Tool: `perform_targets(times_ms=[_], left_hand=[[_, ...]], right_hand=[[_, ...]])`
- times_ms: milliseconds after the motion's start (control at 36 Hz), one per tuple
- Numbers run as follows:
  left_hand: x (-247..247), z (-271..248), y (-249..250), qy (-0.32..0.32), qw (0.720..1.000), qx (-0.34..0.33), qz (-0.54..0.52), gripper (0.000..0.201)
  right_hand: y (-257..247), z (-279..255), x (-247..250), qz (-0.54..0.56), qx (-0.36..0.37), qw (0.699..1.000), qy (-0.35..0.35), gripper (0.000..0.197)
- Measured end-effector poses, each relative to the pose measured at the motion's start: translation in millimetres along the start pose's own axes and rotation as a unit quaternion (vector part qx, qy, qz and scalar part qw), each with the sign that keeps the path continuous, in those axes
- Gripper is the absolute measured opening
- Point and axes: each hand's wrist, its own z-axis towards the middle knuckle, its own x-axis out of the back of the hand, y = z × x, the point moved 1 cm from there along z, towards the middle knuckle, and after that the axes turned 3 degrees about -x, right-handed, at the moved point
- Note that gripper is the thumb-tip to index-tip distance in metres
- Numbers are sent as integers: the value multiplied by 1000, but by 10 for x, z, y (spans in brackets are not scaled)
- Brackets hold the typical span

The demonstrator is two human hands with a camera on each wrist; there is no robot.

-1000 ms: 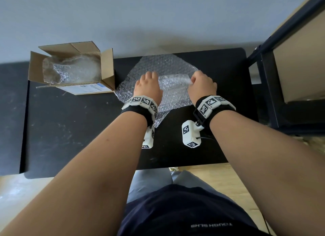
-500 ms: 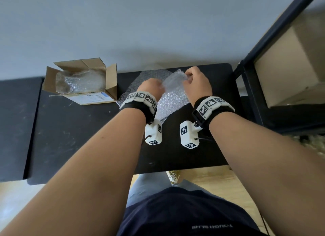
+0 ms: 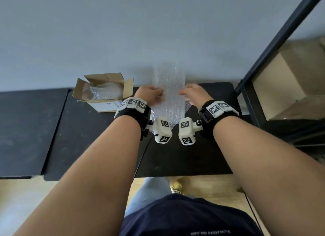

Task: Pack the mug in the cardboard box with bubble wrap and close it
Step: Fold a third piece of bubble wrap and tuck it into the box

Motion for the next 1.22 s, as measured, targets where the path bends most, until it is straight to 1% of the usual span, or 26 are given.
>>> perform_targets(times_ms=[28, 111, 139, 167, 250, 333, 472, 528, 583, 639, 694, 722, 805, 833, 917, 972, 1055, 1083, 1139, 1167, 1194, 1222], left_hand=[[31, -30, -8, 2, 1000, 5, -19, 10], [118, -73, -39, 7, 999, 15, -50, 12], [154, -83, -46, 14, 998, 16, -54, 12], [183, -100, -45, 20, 998, 17, -54, 11], [272, -146, -30, 31, 999, 6, -33, 10], [406, -156, -23, 40, 999, -11, 32, 13], [635, -133, 53, 38, 997, -29, 64, 9], [736, -118, 93, 33, 997, -30, 56, 6], [843, -118, 122, 28, 998, -29, 47, 15], [955, -111, 144, 25, 999, -25, 42, 14], [1083, -123, 152, 29, 999, -16, 6, 13], [1138, -138, 154, 25, 999, -10, -24, 17], [1300, -170, 152, -11, 993, -7, -117, 42], [1350, -180, 157, -14, 992, -3, -129, 46], [1486, -133, 132, -7, 993, 6, -117, 51], [1582, -105, 119, 6, 994, 14, -106, 52], [1682, -131, 160, 28, 993, 30, -110, 48], [1703, -160, 185, 28, 991, 29, -125, 44], [1731, -195, 220, 15, 991, 36, -131, 28], [1743, -181, 220, 7, 993, 43, -112, 18], [1746, -161, 217, -2, 996, 48, -81, 14], [1756, -132, 216, -11, 998, 50, -29, 19]], right_hand=[[-19, -22, -16, 6, 5, 1000, -9, 54], [-63, -75, -51, 46, 18, 998, -28, 22], [-69, -85, -65, 49, 22, 998, -30, 14], [-77, -88, -81, 45, 27, 998, -30, 11], [-101, -101, -110, 31, 38, 998, -32, 13], [-166, -125, -141, 30, 50, 998, -35, 8], [-320, -137, -258, 52, 51, 997, -31, 14], [-386, -151, -327, 75, 46, 996, -24, 17], [-449, -172, -407, 102, 37, 994, -15, 22], [-516, -194, -500, 128, 27, 991, -15, 26], [-574, -208, -595, 147, 22, 989, -23, 28], [-604, -219, -639, 151, 24, 988, -28, 29], [-703, -289, -759, 149, 44, 987, -28, 35], [-737, -305, -797, 144, 53, 988, -23, 37], [-824, -326, -913, 117, 65, 991, -7, 40], [-868, -333, -982, 105, 57, 993, -1, 39], [-900, -334, -1043, 134, 26, 991, -11, 31], [-903, -333, -1059, 142, 15, 990, -18, 28], [-902, -318, -1097, 128, 11, 991, -27, 18], [-907, -319, -1124, 106, 18, 994, -29, 9], [-909, -316, -1142, 77, 29, 996, -29, 7], [-905, -301, -1159, 51, 38, 998, -25, 14]])
